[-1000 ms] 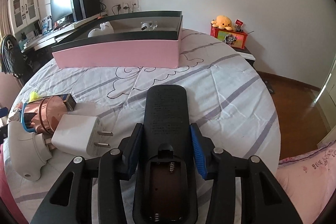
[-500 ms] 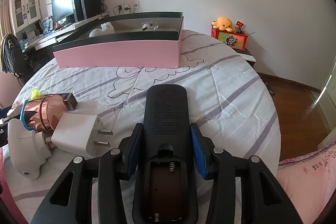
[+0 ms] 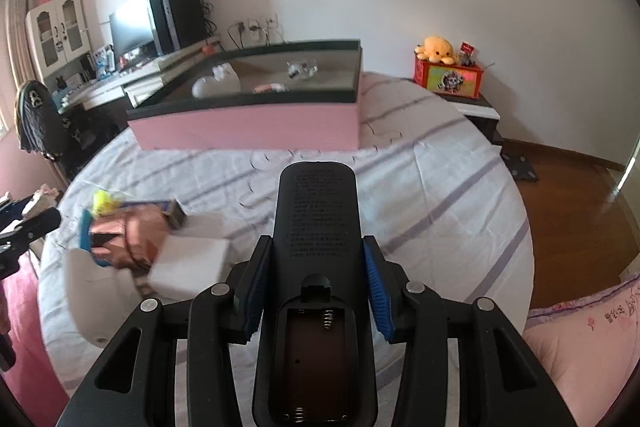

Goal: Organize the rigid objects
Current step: 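Grasp the pink block figure with the left gripper while the right holds the remote, then carry the block figure and remote into the pink box and open both grippers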

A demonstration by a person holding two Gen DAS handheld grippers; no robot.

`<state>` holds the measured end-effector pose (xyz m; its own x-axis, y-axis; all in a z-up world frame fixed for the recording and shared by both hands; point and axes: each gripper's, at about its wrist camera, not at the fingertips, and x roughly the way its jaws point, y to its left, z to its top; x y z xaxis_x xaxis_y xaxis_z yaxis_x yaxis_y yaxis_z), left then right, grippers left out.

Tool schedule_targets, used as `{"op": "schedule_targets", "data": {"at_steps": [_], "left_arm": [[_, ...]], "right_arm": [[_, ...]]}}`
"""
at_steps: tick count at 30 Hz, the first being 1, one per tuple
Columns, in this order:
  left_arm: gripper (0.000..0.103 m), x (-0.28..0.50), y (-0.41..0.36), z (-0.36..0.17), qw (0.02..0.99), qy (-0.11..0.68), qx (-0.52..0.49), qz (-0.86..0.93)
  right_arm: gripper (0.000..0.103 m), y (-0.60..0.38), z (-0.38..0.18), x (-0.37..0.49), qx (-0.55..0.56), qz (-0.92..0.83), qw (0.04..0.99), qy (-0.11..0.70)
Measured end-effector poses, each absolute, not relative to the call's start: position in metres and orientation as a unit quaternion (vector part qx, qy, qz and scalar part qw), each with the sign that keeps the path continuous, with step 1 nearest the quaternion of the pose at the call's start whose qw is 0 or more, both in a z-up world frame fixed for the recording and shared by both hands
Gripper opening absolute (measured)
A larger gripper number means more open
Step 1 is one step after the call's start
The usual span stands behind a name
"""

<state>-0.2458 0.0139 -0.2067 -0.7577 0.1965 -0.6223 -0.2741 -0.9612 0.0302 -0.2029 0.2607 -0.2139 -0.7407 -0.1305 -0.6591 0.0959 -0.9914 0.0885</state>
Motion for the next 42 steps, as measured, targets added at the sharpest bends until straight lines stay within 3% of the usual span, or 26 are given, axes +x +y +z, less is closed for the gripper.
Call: {"op": "schedule_targets", "data": {"at_steps": [12,21,32,42], "left_arm": [[0.061,-0.269,0.05,-0.139,0.154,0.076,-0.25,0.953],[0.061,-0.338,0.091,-0.105,0.178,0.097,-0.228,0.952],[0.061,-0.471,0.126,-0.143,0.193,0.099,-0.315,0.924],[0.061,-0.524,0.139,-0.197,0.171,0.131,-0.373,0.903]], "right_arm": [[0.045,0.249,-0.145,-0.208,0.289,-0.95,0.112,-0.024],[0.045,0.238,-0.107,-0.263,0.264,-0.956,0.129,0.008],[0.045,0.249,-0.135,-0.372,0.319,-0.941,0.117,0.004],[0.045,0.237,-0.187,-0.434,0.387,-0.914,0.12,0.021]]}}
